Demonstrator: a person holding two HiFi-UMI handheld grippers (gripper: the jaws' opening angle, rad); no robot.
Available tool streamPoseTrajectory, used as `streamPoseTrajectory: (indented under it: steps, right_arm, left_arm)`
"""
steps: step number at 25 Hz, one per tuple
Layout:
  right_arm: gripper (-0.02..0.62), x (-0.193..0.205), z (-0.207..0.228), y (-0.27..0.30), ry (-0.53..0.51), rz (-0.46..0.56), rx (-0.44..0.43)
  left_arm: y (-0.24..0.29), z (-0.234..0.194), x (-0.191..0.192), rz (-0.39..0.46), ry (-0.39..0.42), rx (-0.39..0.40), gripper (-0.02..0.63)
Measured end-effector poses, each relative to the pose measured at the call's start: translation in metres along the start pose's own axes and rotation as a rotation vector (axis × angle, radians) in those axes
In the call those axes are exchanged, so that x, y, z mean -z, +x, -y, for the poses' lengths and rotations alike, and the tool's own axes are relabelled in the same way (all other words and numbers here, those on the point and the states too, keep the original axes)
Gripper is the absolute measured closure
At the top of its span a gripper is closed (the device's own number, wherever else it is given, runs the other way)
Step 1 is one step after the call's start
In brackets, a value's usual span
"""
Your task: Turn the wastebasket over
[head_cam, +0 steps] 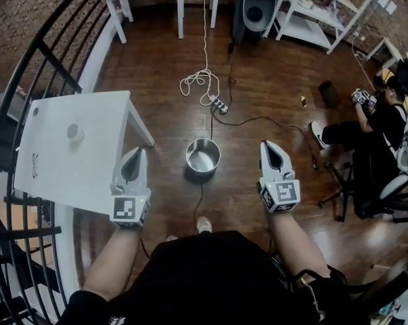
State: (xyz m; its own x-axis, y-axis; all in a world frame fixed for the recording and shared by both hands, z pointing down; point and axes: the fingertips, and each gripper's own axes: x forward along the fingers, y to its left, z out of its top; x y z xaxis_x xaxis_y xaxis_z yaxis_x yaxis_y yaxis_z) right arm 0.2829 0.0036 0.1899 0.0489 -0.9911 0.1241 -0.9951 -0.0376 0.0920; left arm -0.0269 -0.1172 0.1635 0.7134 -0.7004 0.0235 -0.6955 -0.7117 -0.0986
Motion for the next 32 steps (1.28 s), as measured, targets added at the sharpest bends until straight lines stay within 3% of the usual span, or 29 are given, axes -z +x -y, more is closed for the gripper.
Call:
streamPoseTrajectory:
  steps: [11, 20, 32]
  right_arm:
    - [0.594, 0.033, 0.001, 0.045, 0.019, -0.109, -0.058]
    - [0.594, 0.036, -0.005, 0.054, 0.048, -0.106, -0.062]
    - [0.594, 0.024, -0.004, 0.037, 0.011, -0.097, -0.047]
  left_arm:
    - [0.017, -0.020, -0.018, -0.040, 0.058, -0.052, 0.607]
    - [0.009, -0.026, -0.030, -0.041, 0.064, -0.063, 0.607]
    - [-0.010, -0.021, -0.035, -0.044, 0.061, -0.041, 0.607]
